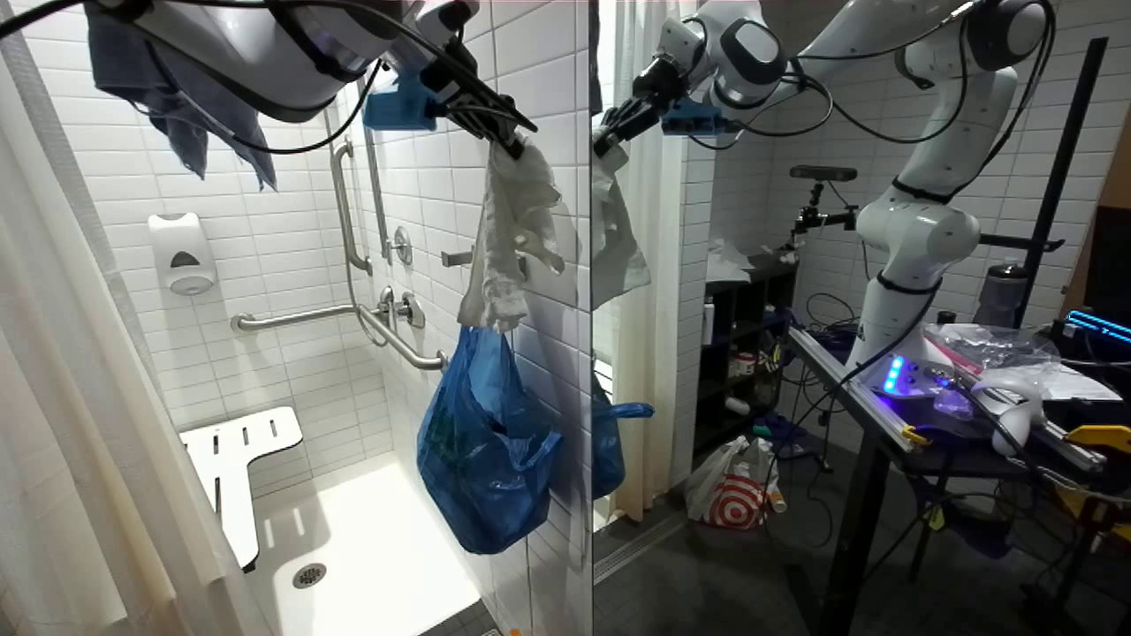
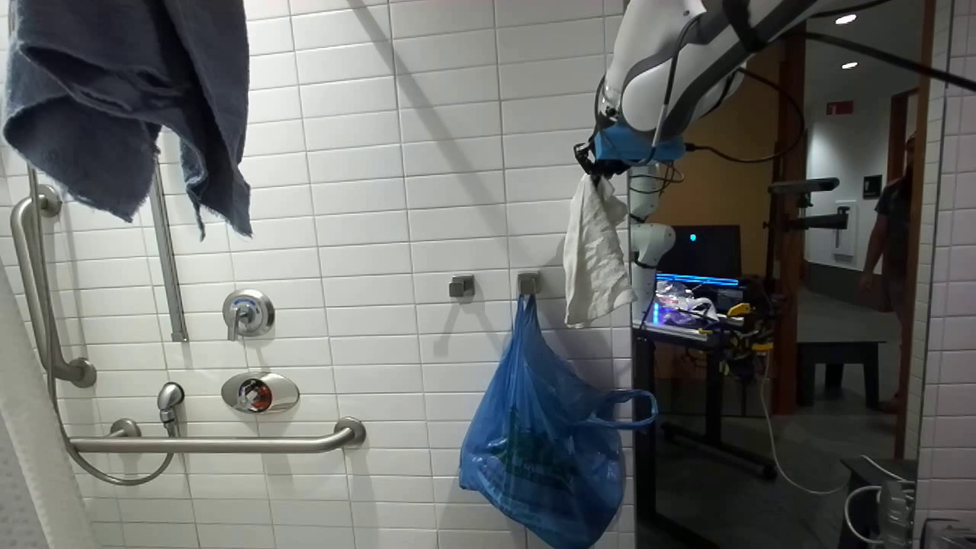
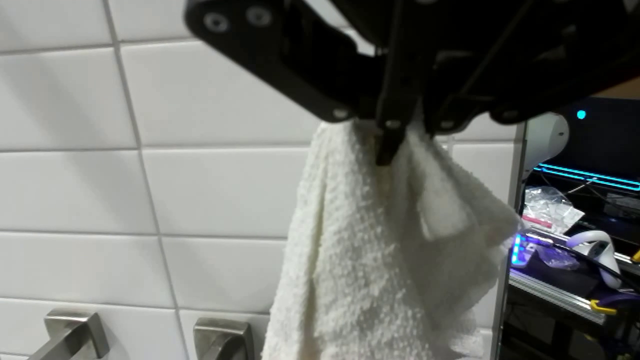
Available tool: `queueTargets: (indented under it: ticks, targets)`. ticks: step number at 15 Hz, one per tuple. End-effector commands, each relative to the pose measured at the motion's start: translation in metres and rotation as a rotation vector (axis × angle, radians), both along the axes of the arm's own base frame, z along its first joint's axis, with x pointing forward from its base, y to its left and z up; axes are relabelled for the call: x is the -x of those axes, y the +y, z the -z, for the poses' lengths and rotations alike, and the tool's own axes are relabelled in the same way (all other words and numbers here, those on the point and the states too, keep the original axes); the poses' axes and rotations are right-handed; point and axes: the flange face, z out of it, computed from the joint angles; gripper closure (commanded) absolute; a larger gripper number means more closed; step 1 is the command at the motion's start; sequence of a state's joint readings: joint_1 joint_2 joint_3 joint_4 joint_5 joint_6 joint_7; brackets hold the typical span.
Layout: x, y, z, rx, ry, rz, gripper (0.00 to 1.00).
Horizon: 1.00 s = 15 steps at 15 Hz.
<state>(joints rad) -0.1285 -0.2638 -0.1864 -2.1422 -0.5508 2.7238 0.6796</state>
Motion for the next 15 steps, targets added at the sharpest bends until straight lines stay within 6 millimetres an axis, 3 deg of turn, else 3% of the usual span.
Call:
queueTargets:
  ticks: [1,8,15]
  targets:
    - [0.0,0.0,0.0,0.0,0.0,0.0,0.94]
    - [-0.002,0.001,0.0,0.006,-0.002,0.0,0.99]
    - [-0.018,0.008,0.006,0.019,0.001,-0.02,0.99]
